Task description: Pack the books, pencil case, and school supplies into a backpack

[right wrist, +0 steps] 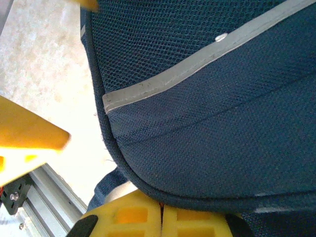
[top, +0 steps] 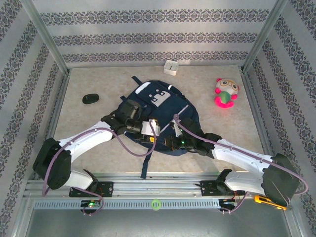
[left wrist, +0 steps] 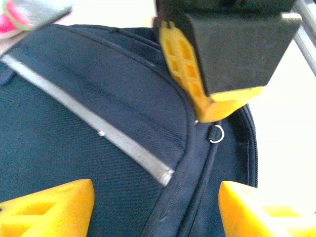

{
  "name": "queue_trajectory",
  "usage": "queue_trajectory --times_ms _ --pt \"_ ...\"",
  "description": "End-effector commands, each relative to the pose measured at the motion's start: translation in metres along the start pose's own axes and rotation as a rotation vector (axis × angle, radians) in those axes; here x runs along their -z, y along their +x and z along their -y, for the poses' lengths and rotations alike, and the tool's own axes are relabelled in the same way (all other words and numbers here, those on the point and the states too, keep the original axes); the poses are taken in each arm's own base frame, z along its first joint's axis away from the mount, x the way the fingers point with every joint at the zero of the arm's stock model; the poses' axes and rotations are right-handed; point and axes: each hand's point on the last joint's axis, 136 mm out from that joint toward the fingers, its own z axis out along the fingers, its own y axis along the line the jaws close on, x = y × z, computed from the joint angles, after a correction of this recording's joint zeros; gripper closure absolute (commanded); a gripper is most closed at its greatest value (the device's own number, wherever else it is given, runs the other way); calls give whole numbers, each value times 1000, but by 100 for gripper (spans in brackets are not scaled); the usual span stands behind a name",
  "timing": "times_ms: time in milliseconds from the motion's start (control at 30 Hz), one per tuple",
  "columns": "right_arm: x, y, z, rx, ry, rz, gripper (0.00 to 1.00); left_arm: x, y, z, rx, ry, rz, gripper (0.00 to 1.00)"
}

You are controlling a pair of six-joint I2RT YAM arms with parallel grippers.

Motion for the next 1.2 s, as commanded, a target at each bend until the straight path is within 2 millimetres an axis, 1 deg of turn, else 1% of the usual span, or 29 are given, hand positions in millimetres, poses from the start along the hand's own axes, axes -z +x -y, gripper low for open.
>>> queue_trajectory --times_ms 0,100,200,333,400,500,567,633,700,800,933,1033,1100,1133,1167 --pt "4 -5 0 6 -17 26 100 -9 -18 -5 -155 -17 47 36" --pt "5 -7 -2 8 -24 30 100 -19 -18 -9 -159 -33 36 45" --pt "6 -8 -3 9 -29 34 100 -23 -16 -14 -158 -58 27 53" --pt "9 -11 -5 14 -43 39 100 -25 -6 -12 -156 -54 -11 63" --pt "11 -12 -6 15 -47 43 100 -24 0 -11 -148 -47 -47 71" --pt "16 -10 4 -1 -22 40 100 -20 9 -5 -157 -39 -80 88" --pt "21 -9 15 -18 3 38 100 -14 13 -1 -153 -29 -83 95" --pt "31 -7 26 -36 25 43 100 -8 20 3 -141 -18 -98 100" --pt "42 -7 37 -59 41 62 100 0 28 8 -136 -4 -127 100" --pt "53 -9 45 -84 35 90 100 7 36 12 -125 7 -154 100" --pt "55 -9 47 -97 25 96 100 13 41 18 -113 19 -165 100" --pt "46 -11 40 -97 -21 76 100 18 41 21 -94 16 -162 100" --pt "43 -13 34 -86 -36 80 100 23 38 19 -73 -10 -157 100" --pt "42 -13 31 -79 -41 81 100 26 35 16 -48 -35 -147 95" --pt "41 -13 29 -76 -42 79 100 30 31 13 -26 -60 -132 87"
